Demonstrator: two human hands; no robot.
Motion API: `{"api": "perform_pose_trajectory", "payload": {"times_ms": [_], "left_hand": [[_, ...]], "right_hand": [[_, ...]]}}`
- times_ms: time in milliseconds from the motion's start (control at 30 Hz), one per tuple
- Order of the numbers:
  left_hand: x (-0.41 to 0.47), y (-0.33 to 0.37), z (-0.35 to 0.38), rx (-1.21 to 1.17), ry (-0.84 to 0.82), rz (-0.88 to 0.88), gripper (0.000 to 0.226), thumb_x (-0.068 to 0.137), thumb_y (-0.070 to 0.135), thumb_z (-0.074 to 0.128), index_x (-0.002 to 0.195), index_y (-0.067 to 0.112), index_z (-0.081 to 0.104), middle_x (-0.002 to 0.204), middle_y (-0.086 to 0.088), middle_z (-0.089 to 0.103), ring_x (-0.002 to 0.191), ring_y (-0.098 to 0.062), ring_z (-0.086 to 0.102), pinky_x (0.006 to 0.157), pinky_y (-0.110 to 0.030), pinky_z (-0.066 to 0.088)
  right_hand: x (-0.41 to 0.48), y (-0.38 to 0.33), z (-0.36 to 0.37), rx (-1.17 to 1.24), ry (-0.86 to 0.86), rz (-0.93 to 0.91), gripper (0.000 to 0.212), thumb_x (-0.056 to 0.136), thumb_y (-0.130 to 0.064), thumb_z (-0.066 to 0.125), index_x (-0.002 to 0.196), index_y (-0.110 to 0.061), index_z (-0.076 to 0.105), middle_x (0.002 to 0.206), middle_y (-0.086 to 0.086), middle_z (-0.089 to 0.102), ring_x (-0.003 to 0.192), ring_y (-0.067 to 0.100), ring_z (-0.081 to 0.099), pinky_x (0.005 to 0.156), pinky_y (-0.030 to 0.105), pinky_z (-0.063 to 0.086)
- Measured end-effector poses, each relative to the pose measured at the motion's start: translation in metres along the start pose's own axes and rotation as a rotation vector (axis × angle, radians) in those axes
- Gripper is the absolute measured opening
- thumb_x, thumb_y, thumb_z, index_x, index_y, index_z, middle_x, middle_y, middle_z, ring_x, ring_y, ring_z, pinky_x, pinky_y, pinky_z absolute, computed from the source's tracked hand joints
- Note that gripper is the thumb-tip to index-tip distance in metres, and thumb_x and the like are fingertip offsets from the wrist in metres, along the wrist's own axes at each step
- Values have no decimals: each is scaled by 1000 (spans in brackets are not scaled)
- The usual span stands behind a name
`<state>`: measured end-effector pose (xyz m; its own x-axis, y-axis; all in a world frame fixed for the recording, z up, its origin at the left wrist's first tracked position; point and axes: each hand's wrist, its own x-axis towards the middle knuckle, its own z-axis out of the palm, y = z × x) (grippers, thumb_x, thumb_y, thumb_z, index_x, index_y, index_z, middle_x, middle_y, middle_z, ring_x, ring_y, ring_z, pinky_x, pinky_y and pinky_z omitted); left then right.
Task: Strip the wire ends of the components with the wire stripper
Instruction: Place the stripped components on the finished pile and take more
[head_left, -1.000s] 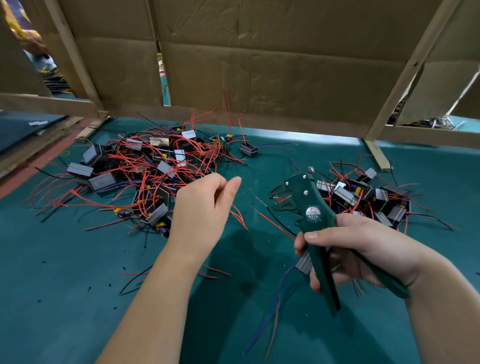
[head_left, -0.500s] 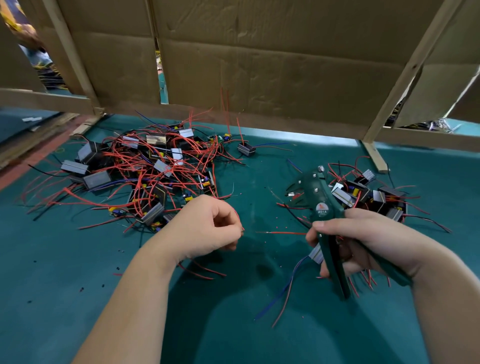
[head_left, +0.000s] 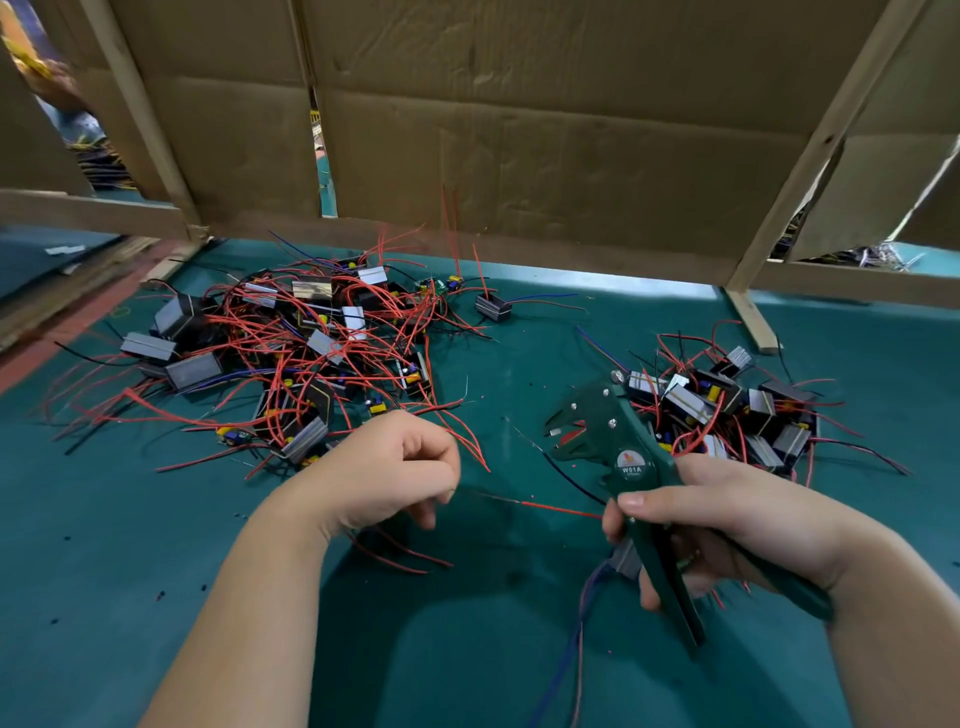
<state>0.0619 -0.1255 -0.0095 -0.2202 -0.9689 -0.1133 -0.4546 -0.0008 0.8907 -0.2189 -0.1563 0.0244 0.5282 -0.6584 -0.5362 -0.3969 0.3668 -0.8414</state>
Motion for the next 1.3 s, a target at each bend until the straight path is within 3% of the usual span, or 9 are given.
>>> {"api": "perform_pose_trajectory", "payload": {"times_ms": [167,300,367,467,600,733,1000,1133,1300], "left_hand": [[0,6,7,-94,-67,5,13,63,15,54,54,19,62,54,-3,59,51,-17,64,53,-19,47],[-3,9,10,-134,-197,-22,17,68,10,60,62,19,72,62,-7,70,59,-15,68,60,-24,54],[-3,8,12,-117,-225,-28,18,70,7,62,65,19,75,66,-8,72,63,-15,69,65,-28,57],[-1,7,13,-73,-143,-17,14,68,10,62,66,16,74,64,-6,72,61,-13,68,63,-26,55],[6,-1,9,241,64,12,18,56,30,55,64,21,68,56,8,66,53,-5,60,53,-21,49],[17,-5,16,419,172,43,17,54,41,53,57,26,61,56,18,60,53,0,54,51,-19,42],[29,-9,28,315,284,7,16,56,37,57,57,23,65,57,14,63,56,0,59,58,-25,53],[26,-22,5,443,426,-38,13,62,29,66,51,24,60,52,10,60,55,-5,58,58,-19,45],[27,-21,7,305,412,-2,11,66,27,68,56,22,66,55,12,65,53,-2,59,55,-18,47]], "right_hand": [[4,-1,-1,-24,88,11,63,63,-35,78,106,6,58,79,12,67,69,40,68,50,29,52],[2,-8,-3,-100,167,-12,66,54,-37,91,100,0,61,79,9,66,71,41,70,53,32,55],[2,-10,-4,-94,188,-11,69,50,-43,83,99,-1,61,83,11,64,69,41,70,54,34,56],[2,-11,-4,-95,183,-4,70,48,-44,81,99,1,62,84,12,64,68,40,69,49,30,53],[-2,-10,-3,-81,110,13,60,54,-31,92,95,3,64,73,9,63,68,40,65,49,30,53],[-9,-9,0,-105,36,53,53,63,-37,76,97,3,63,65,7,63,66,38,67,52,32,53],[-13,-2,4,-132,38,24,75,52,-47,82,105,1,59,66,3,68,67,37,69,55,34,55],[-28,2,-12,-207,47,81,59,48,-62,83,82,-15,69,73,14,66,67,37,69,54,32,53],[-47,6,-48,42,174,-21,79,30,-54,95,87,-5,72,76,29,64,64,45,66,52,37,55]]}}
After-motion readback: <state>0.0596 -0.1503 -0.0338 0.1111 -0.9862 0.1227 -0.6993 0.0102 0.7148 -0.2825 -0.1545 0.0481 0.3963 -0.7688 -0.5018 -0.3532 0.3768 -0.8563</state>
